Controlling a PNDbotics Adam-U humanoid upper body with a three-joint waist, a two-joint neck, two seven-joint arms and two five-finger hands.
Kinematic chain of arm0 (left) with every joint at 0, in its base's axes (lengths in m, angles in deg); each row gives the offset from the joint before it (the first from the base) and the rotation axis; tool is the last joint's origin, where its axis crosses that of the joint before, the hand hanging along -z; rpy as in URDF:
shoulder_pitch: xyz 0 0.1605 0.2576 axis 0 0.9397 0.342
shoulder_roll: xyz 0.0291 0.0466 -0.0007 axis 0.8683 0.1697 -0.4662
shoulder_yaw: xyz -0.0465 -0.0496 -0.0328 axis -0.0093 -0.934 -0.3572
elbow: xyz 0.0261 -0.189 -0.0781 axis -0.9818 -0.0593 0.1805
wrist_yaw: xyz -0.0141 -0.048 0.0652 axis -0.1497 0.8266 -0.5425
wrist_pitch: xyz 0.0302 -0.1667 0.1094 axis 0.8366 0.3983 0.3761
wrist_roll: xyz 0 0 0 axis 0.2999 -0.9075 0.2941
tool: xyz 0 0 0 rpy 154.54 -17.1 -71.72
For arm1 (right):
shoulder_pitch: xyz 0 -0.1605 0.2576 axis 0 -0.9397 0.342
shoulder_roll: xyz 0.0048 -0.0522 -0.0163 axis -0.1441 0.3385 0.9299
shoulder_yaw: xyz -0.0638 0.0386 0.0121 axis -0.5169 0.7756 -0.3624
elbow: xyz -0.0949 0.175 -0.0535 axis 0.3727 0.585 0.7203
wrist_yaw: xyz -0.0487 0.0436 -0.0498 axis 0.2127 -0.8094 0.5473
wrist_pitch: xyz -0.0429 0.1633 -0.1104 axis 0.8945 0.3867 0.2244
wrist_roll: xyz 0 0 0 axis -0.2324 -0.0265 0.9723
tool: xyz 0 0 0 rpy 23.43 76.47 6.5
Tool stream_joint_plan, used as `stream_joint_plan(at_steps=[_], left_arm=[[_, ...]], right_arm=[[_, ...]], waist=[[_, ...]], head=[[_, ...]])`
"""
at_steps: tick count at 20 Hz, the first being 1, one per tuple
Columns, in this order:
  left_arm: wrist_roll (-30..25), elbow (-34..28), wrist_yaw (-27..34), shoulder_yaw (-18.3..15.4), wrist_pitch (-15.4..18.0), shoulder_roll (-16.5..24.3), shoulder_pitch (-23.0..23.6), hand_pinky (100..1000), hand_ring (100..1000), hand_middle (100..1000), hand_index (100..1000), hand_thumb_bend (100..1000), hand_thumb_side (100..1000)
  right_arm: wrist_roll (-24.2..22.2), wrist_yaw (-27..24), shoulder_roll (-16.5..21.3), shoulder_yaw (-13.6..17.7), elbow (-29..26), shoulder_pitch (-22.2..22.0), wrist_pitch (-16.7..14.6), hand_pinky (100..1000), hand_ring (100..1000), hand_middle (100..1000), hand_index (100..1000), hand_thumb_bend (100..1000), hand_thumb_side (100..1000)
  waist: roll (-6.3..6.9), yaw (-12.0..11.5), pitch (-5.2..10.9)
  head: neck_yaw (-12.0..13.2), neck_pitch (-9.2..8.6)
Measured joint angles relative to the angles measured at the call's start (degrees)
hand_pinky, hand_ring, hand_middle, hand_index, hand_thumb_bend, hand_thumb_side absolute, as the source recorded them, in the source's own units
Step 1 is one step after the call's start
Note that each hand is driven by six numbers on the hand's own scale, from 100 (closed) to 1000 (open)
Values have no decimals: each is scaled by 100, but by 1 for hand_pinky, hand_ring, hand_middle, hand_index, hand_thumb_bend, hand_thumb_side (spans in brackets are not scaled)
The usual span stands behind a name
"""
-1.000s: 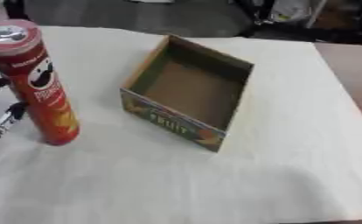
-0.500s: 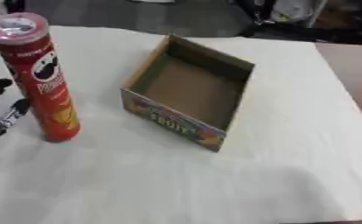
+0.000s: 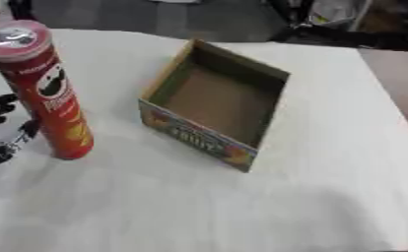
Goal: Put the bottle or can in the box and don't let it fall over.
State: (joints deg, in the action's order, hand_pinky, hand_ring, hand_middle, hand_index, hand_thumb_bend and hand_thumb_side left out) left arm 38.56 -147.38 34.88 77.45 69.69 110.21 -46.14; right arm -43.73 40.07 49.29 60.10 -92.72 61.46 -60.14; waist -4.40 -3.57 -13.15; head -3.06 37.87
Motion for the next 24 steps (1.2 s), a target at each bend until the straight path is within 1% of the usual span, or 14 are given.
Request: stream_joint_plan(at_steps=[4, 9, 10, 11, 12, 13, 14, 15, 16, 20, 24], left_arm=[[-116, -126, 57, -38, 117, 10, 49, 1000, 1000, 1000, 1000, 359, 869], [-210, -205, 41, -47, 166, 13, 51, 1000, 1000, 1000, 1000, 322, 852], [-225, -206, 33, -47, 169, 14, 51, 1000, 1000, 1000, 1000, 303, 830], [-236, -206, 20, -47, 173, 14, 51, 1000, 1000, 1000, 1000, 284, 783], [-246, -206, 4, -47, 176, 14, 51, 1000, 1000, 1000, 1000, 274, 726], [-256, -206, -9, -47, 178, 15, 51, 1000, 1000, 1000, 1000, 267, 638], [-261, -206, -31, -47, 177, 15, 50, 1000, 1000, 1000, 1000, 260, 599], [-263, -206, -56, -47, 176, 15, 50, 1000, 1000, 1000, 1000, 262, 603], [-267, -206, -77, -47, 173, 15, 46, 1000, 1000, 1000, 1000, 267, 608], [-278, -201, -161, -41, 135, 14, -62, 1000, 1000, 1000, 1000, 278, 670], [-292, -167, -207, -5, 82, 10, -159, 1000, 1000, 1000, 1000, 274, 677]], right_arm=[[7, 5, -11, 1, 0, -2, 33, 1000, 1000, 1000, 1000, 100, 590], [-3, 21, -18, 1, 0, -2, 88, 1000, 1000, 1000, 1000, 100, 595], [-8, 28, -26, 1, 0, -2, 94, 1000, 1000, 1000, 1000, 100, 596], [-15, 41, -34, 1, 0, -2, 101, 1000, 1000, 1000, 1000, 100, 588], [-23, 54, -40, 1, 0, -2, 109, 1000, 1000, 1000, 1000, 100, 560], [-23, 82, -41, 1, 0, -2, 113, 1000, 1000, 1000, 1000, 100, 500], [-8, 145, -38, 2, 0, -1, 111, 1000, 1000, 1000, 1000, 100, 468], [18, 261, -21, -1, 0, -3, 105, 1000, 1000, 1000, 1000, 100, 466], [41, 410, 22, -28, 0, -4, 100, 1000, 1000, 1000, 1000, 100, 445], [139, 1014, 225, -331, 0, 64, 152, 1000, 1000, 1000, 1000, 100, 466], [158, 1247, 316, -561, 0, 113, 233, 1000, 1000, 1000, 1000, 100, 498]], waist=[[0, -4, 0], [4, -9, 1], [5, -9, 1], [5, -9, 1], [6, -9, 1], [6, -8, 1], [6, -7, 1], [7, -6, 1], [7, -8, 1], [10, -69, 2], [6, -78, 3]], head=[[0, -18], [0, -19], [0, -19], [0, -20], [0, -20], [0, -20], [0, -20], [0, -20], [-1, -20], [-32, -21], [-57, -28]])
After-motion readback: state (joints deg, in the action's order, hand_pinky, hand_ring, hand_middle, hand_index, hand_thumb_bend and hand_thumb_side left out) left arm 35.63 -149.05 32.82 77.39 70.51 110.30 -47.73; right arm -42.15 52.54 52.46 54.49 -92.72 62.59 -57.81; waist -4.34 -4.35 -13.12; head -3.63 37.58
